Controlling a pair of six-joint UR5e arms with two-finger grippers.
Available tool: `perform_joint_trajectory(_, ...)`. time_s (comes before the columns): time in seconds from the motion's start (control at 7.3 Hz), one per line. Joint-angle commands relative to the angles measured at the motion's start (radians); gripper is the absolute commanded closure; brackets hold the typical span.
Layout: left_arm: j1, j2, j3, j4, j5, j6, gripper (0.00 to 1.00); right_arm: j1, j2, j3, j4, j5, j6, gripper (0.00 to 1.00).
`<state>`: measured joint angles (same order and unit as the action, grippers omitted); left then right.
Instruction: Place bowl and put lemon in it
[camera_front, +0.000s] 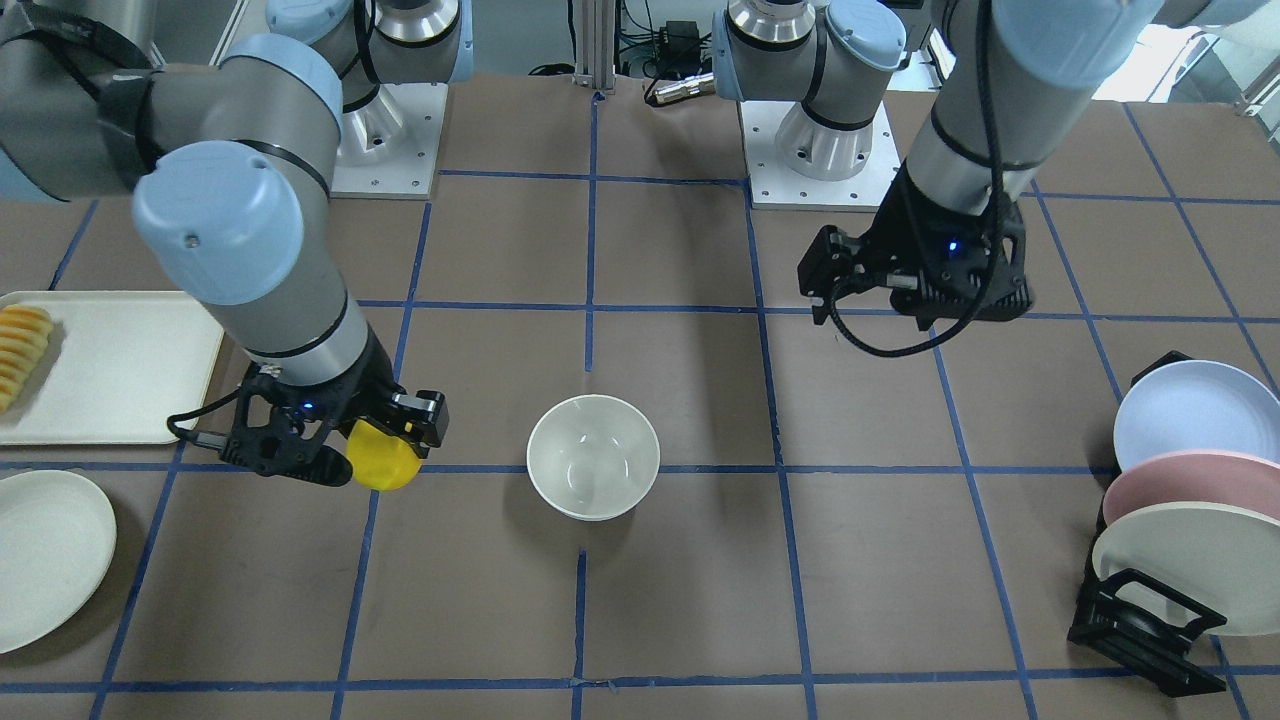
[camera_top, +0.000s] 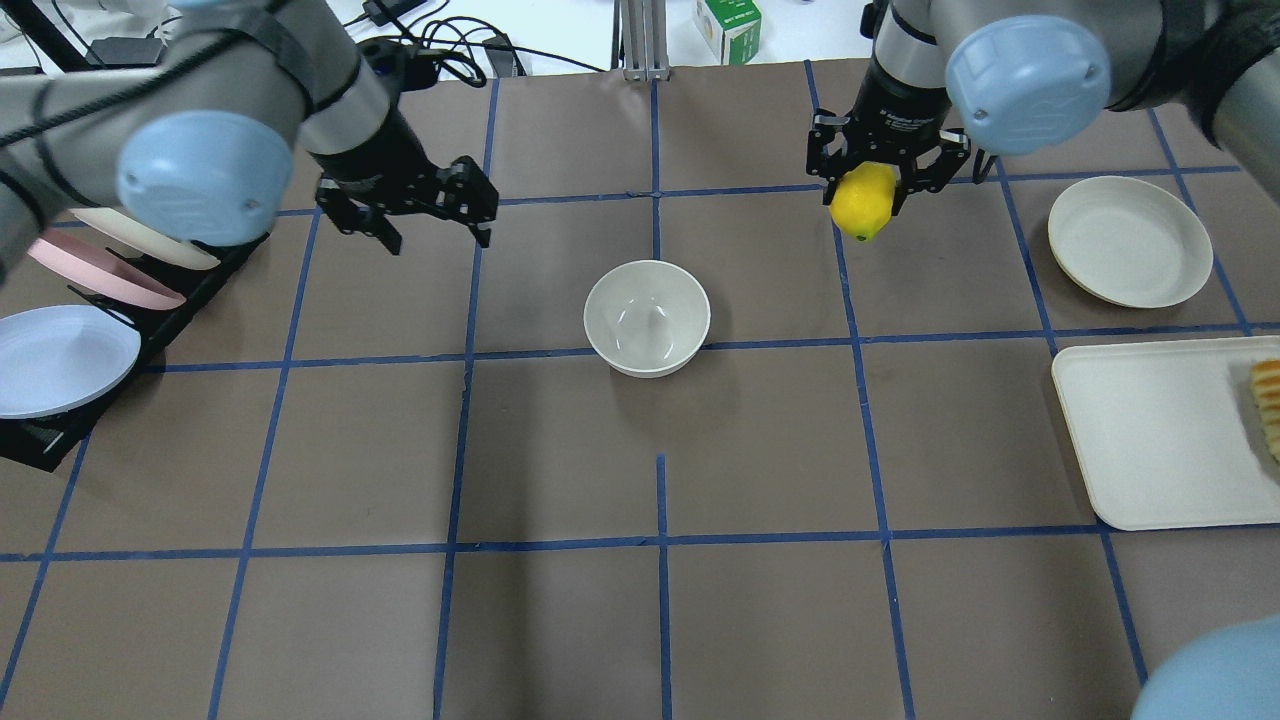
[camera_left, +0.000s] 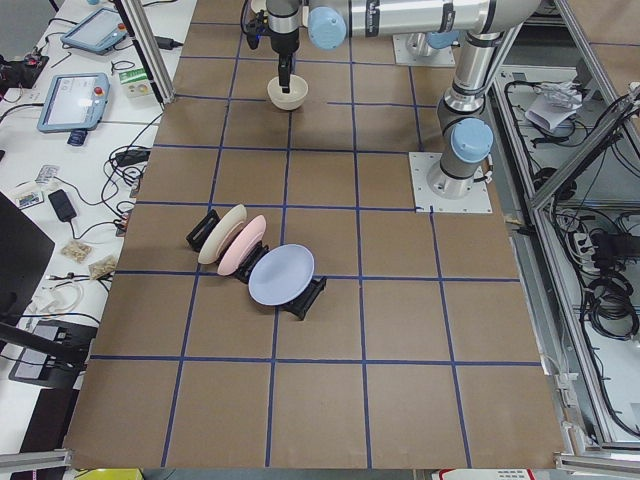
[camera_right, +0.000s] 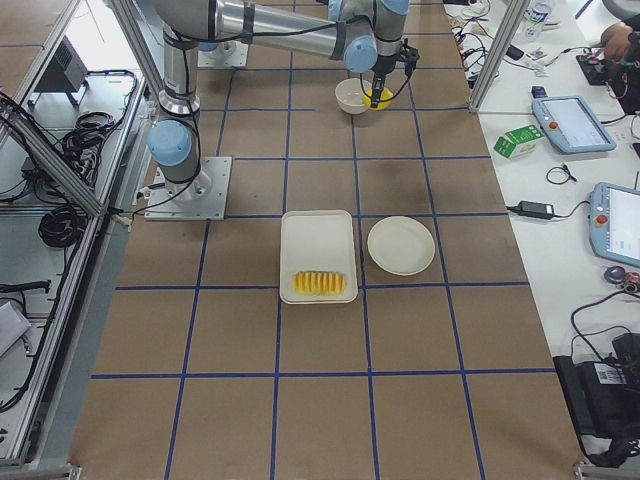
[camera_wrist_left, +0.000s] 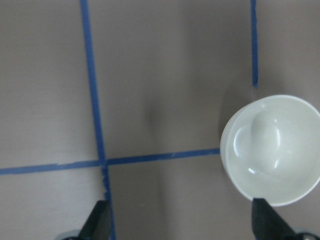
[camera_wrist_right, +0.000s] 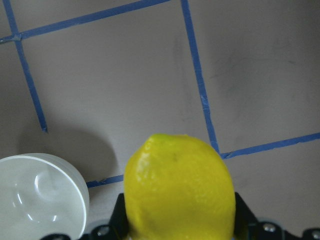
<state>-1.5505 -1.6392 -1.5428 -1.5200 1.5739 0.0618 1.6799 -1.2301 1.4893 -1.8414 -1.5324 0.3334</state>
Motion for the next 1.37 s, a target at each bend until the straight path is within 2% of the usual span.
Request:
perform_joint_trajectory(0.0, 0.004, 0.039, 0.016, -0.032, 0.023, -0.002, 0.00, 0.102, 0.064, 0.000, -0.087, 0.000, 0.138, 1.00)
perform_joint_trajectory(0.68, 0.006, 0.045, 0.029, -0.083, 0.006, -0.003, 0.00, 0.236, 0.167, 0.006, -0.246, -0.002, 0.320, 1.00)
perform_joint_trajectory(1.23, 0.015, 0.048, 0.030, -0.083, 0.003, -0.002, 0.00, 0.245, 0.191, 0.019, -0.254, 0.000, 0.293, 1.00)
